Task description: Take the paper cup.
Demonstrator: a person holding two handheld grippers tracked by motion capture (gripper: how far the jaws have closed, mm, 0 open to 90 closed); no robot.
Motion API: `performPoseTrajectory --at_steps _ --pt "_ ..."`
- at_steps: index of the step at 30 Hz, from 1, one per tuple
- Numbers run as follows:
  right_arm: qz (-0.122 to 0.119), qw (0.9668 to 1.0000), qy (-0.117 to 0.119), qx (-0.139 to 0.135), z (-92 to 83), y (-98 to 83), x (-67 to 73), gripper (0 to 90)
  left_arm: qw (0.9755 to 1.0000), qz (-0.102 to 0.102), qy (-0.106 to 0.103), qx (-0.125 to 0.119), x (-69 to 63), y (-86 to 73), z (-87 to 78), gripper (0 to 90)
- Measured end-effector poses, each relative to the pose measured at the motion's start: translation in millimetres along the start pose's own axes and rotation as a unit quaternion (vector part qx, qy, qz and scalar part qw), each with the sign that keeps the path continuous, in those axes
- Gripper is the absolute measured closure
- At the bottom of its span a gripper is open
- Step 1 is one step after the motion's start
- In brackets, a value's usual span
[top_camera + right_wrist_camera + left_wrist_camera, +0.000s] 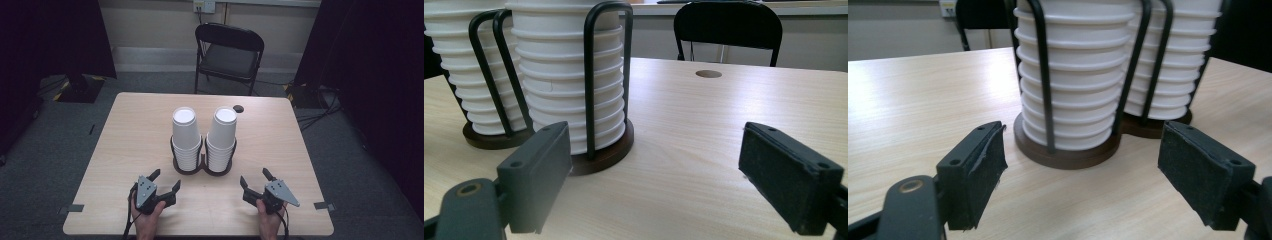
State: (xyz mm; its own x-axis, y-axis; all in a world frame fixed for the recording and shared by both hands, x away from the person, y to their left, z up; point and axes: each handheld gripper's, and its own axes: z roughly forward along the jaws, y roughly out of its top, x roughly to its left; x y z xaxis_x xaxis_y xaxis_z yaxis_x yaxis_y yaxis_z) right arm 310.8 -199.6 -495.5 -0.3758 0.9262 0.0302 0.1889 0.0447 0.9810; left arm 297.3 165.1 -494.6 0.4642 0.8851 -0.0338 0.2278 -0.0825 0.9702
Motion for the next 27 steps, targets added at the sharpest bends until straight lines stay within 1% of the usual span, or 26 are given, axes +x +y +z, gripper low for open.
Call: performPoseTrajectory --at_steps 1,2,4,6,9,13,16,17,19,20,21,22,25,26,27 --pt "0.000 1.0000 -0.001 0.000 -0.1 0.0 0.2 13.0 1.0000 -0.001 0.004 0.002 -0.5 1.0 -0.6 18.8" --pt "-0.001 1.0000 0.000 0.002 -0.1 0.1 0.3 13.0 1.0000 -0.002 0.003 -0.001 -0.4 2.1 -1.2 18.9" --pt "-0.003 1.0000 0.000 0.004 0.0 0.2 0.6 13.1 0.9999 -0.010 0.001 -0.007 -1.1 5.0 -2.5 19.2" --pt "-0.003 1.0000 0.000 0.005 0.1 0.2 0.6 13.1 0.9999 -0.010 0.000 -0.008 -1.9 6.7 -2.9 19.4" --pt "-0.003 1.0000 0.001 0.008 0.1 0.3 0.5 13.2 1.0000 -0.007 -0.003 -0.004 -5.1 13.6 -2.7 19.7" --pt "-0.001 0.9999 0.001 0.010 0.0 0.4 0.6 13.3 0.9999 -0.010 -0.009 -0.002 -7.5 17.2 -2.7 21.1" --pt "-0.001 0.9999 0.002 0.014 0.4 0.6 0.6 13.3 0.9998 -0.007 -0.018 0.005 -10.2 18.1 -1.5 21.2" --pt "-0.001 0.9999 0.002 0.014 0.4 0.6 0.7 13.3 0.9997 -0.009 -0.022 0.004 -12.1 18.3 -1.1 21.5" --pt "-0.002 0.9999 0.001 0.015 0.3 0.6 0.8 13.5 0.9995 -0.003 -0.030 0.002 -14.2 20.2 -0.6 21.7" --pt "-0.002 0.9999 0.002 0.015 0.3 0.6 0.9 13.4 0.9992 -0.007 -0.039 -0.002 -15.3 21.5 -0.5 22.6" --pt "-0.002 0.9999 0.002 0.015 0.3 0.6 0.9 13.4 0.9992 -0.007 -0.039 -0.002 -15.3 21.5 -0.5 24.4" --pt "-0.002 0.9999 0.002 0.011 -0.3 0.3 1.1 13.5 0.9988 -0.008 -0.048 -0.008 -17.4 25.5 -1.1 25.0" --pt "-0.001 0.9999 0.004 0.012 -0.6 0.4 0.7 13.4 0.9985 -0.004 -0.054 -0.014 -21.2 31.5 -1.0 25.0" --pt "0.003 0.9999 0.004 0.014 -0.3 0.5 0.0 13.5 0.9983 0.003 -0.057 -0.011 -23.1 34.8 0.4 25.0" --pt "0.003 0.9999 0.004 0.014 -0.3 0.5 0.0 13.5 0.9983 0.003 -0.057 -0.011 -23.1 34.8 0.4 25.0"
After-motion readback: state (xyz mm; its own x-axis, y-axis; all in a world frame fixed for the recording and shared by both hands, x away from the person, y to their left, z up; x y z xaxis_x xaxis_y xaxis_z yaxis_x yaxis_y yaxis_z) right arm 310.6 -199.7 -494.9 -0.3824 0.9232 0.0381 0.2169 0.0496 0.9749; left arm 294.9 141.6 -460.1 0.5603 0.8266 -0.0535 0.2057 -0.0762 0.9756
